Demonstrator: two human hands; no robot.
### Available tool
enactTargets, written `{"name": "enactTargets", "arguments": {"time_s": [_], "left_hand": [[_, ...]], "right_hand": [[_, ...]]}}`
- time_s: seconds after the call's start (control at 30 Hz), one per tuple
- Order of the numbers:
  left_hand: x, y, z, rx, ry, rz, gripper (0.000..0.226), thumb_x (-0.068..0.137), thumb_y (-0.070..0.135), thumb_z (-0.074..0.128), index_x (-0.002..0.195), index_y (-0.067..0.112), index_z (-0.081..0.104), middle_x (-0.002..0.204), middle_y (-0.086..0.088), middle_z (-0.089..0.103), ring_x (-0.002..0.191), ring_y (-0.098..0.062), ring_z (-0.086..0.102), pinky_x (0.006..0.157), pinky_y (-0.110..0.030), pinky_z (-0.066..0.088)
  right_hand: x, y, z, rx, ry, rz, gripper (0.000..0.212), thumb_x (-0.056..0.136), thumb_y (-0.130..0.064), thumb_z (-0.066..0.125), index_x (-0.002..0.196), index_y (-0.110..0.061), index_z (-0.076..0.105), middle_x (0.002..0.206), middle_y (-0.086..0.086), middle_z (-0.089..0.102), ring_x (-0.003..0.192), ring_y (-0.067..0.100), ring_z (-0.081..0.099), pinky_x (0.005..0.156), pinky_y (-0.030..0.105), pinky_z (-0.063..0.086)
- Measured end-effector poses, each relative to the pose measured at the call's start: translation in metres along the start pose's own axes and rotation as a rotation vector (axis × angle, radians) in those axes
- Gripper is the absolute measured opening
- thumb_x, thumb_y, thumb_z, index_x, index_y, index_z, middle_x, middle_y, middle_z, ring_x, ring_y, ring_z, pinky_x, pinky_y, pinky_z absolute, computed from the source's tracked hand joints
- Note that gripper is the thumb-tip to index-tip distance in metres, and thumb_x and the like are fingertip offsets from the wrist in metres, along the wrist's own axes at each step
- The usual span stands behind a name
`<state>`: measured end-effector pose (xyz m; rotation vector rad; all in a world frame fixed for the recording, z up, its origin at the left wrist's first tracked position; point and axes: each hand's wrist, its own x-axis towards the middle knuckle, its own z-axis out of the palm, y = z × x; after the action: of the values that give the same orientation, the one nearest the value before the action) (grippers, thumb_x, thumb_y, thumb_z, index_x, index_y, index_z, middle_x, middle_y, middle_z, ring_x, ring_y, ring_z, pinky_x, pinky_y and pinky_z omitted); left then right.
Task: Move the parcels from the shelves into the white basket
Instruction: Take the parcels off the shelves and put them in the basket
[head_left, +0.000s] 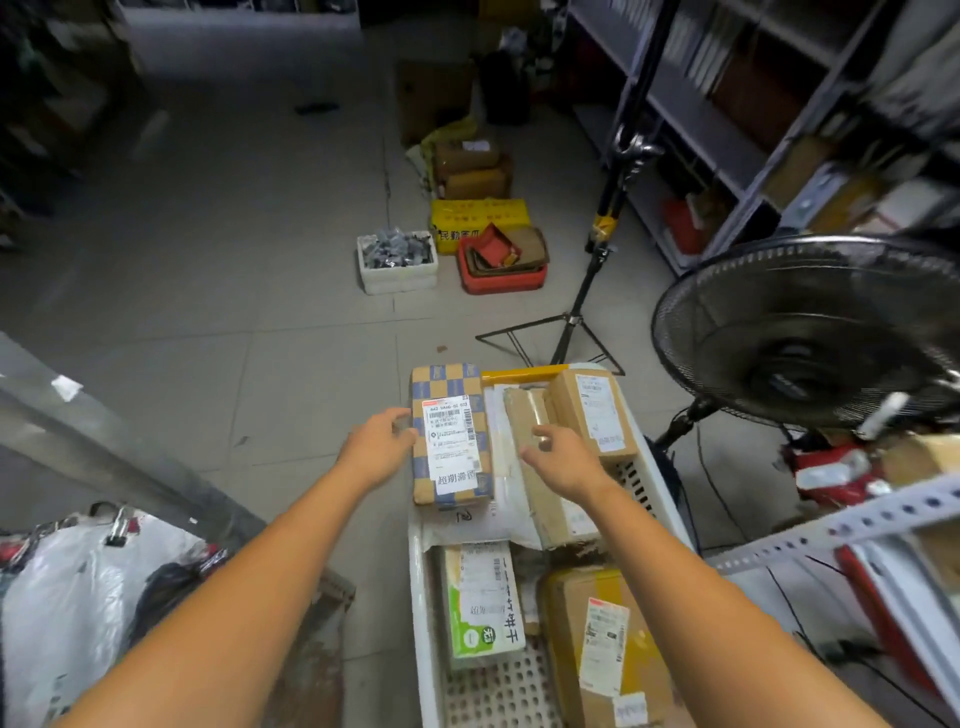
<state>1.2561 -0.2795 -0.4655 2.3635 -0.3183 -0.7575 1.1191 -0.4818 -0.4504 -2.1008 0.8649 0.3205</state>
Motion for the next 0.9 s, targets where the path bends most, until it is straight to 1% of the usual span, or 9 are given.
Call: {"name": "enactTargets", "arguments": {"time_s": [0.13,0.2,0.37,0.47,0.6,0.7,0.8,0.87,0.9], "left_hand": [[-0.036,0.038,-0.006,0.242,-0.053,0.11,0.047,0.097,0.032,0.048,0.142,0.021,0.043,0.133,-0.01,0.055,0.122,-0.028,0.051,0.1,-0.04,0.043],[-0.061,0.06,-0.001,0.324,-0.073,0.171,0.048,0.097,0.032,0.047,0.143,0.02,0.041,0.138,-0.01,0.051,0.127,-0.027,0.048,0.103,-0.038,0.041],[-0.15,0.124,0.038,0.505,-0.05,0.354,0.044,0.097,0.033,0.048,0.14,0.021,0.045,0.134,-0.007,0.055,0.124,-0.025,0.05,0.095,-0.032,0.04],[-0.22,0.163,0.08,0.494,-0.072,0.432,0.044,0.096,0.033,0.049,0.139,0.021,0.046,0.135,-0.007,0.055,0.124,-0.024,0.051,0.095,-0.033,0.042],[-0.311,0.203,0.148,0.437,-0.152,0.51,0.042,0.095,0.03,0.053,0.135,0.016,0.051,0.134,-0.007,0.057,0.122,-0.025,0.052,0.098,-0.029,0.04],[-0.369,0.229,0.202,0.568,-0.232,0.601,0.041,0.095,0.032,0.052,0.134,0.018,0.051,0.132,-0.006,0.057,0.12,-0.025,0.053,0.096,-0.029,0.041],[-0.42,0.266,0.258,0.714,-0.294,0.719,0.043,0.098,0.033,0.047,0.139,0.021,0.045,0.132,-0.004,0.058,0.112,-0.022,0.057,0.087,-0.026,0.043],[-0.454,0.293,0.297,0.741,-0.358,0.796,0.044,0.097,0.035,0.048,0.14,0.023,0.044,0.128,-0.004,0.06,0.107,-0.021,0.059,0.088,-0.028,0.045],[-0.469,0.307,0.317,0.762,-0.4,0.839,0.046,0.097,0.036,0.048,0.141,0.023,0.043,0.129,-0.005,0.059,0.111,-0.023,0.058,0.091,-0.03,0.045]], "right_hand": [[-0.053,0.014,-0.052,-0.125,0.109,0.028,0.049,0.093,-0.036,0.054,0.137,-0.013,0.049,0.131,0.012,0.059,0.114,0.03,0.057,0.094,0.036,0.047],[-0.087,0.026,-0.076,-0.148,0.155,0.047,0.053,0.091,-0.039,0.055,0.139,-0.017,0.048,0.13,0.01,0.06,0.116,0.03,0.057,0.088,0.034,0.045],[-0.193,0.086,-0.125,-0.192,0.254,0.054,0.045,0.093,-0.039,0.052,0.13,-0.014,0.053,0.13,0.011,0.059,0.117,0.033,0.055,0.094,0.042,0.048],[-0.266,0.135,-0.144,-0.137,0.301,0.07,0.048,0.094,-0.039,0.052,0.135,-0.013,0.049,0.136,0.011,0.054,0.121,0.031,0.052,0.098,0.041,0.046],[-0.36,0.211,-0.159,-0.114,0.395,0.089,0.039,0.093,-0.038,0.054,0.122,-0.013,0.057,0.127,0.012,0.06,0.112,0.031,0.056,0.087,0.034,0.046],[-0.432,0.274,-0.169,-0.062,0.408,0.15,0.047,0.092,-0.042,0.055,0.13,-0.015,0.054,0.128,0.011,0.06,0.114,0.031,0.057,0.09,0.037,0.047],[-0.5,0.34,-0.187,0.003,0.498,0.249,0.047,0.091,-0.043,0.054,0.13,-0.018,0.056,0.132,0.009,0.058,0.118,0.032,0.055,0.092,0.037,0.046],[-0.544,0.382,-0.199,0.037,0.57,0.34,0.049,0.093,-0.042,0.054,0.135,-0.015,0.053,0.136,0.009,0.056,0.123,0.031,0.053,0.098,0.037,0.044],[-0.565,0.402,-0.205,0.051,0.606,0.387,0.05,0.093,-0.041,0.054,0.135,-0.015,0.052,0.136,0.01,0.056,0.124,0.031,0.053,0.099,0.037,0.044]]}}
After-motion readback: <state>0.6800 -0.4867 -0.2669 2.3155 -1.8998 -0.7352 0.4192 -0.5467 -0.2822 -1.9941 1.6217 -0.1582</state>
